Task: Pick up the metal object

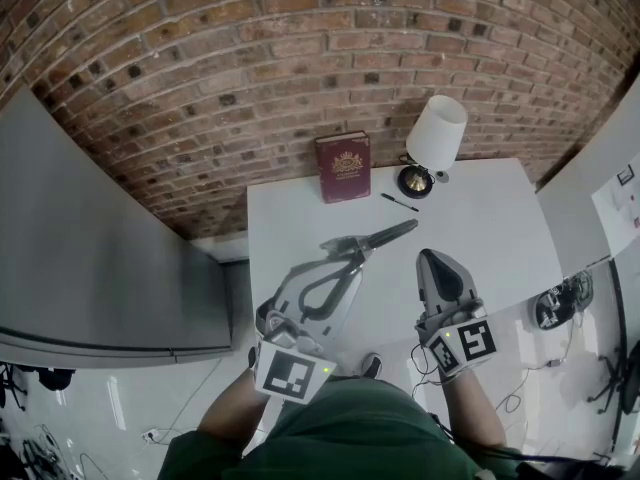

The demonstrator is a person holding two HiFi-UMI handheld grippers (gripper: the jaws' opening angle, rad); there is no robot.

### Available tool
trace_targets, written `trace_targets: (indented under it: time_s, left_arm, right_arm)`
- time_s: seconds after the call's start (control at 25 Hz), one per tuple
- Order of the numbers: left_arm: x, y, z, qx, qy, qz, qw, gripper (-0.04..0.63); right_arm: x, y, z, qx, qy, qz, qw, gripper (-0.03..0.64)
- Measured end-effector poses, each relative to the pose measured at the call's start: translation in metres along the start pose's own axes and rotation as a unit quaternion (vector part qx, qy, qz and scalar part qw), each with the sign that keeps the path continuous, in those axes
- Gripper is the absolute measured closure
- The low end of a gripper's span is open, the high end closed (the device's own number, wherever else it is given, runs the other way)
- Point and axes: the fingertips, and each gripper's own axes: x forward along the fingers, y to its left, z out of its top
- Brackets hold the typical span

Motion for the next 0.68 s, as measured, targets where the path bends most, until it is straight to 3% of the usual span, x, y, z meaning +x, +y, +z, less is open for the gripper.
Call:
trace_targets:
  time_s: [0.32, 0.52, 0.68]
  left_arm:
    - [0.0013, -0.0009, -0.0037, 0.000, 0.005, -0.003, 1.0000, 0.572]
    - [0.0020, -0.0007, -0.0016, -0.007, -0.029, 0.002, 0.9996, 0.572]
    - [0.0025, 0.0009, -0.0049, -0.006, -0.017, -0.005, 0.9998, 0.572]
  right_arm:
    - [0.0003, -0.0023, -0.0002, 0.003, 0.001, -0.003, 1.000, 0.615]
    - [0.0020, -0.0026, 0.0000, 0.004, -0.002, -0.006, 1.000, 0.615]
    - [0.0047, -0.0009, 0.0003, 0.005, -0.004, -0.006, 1.000, 0.615]
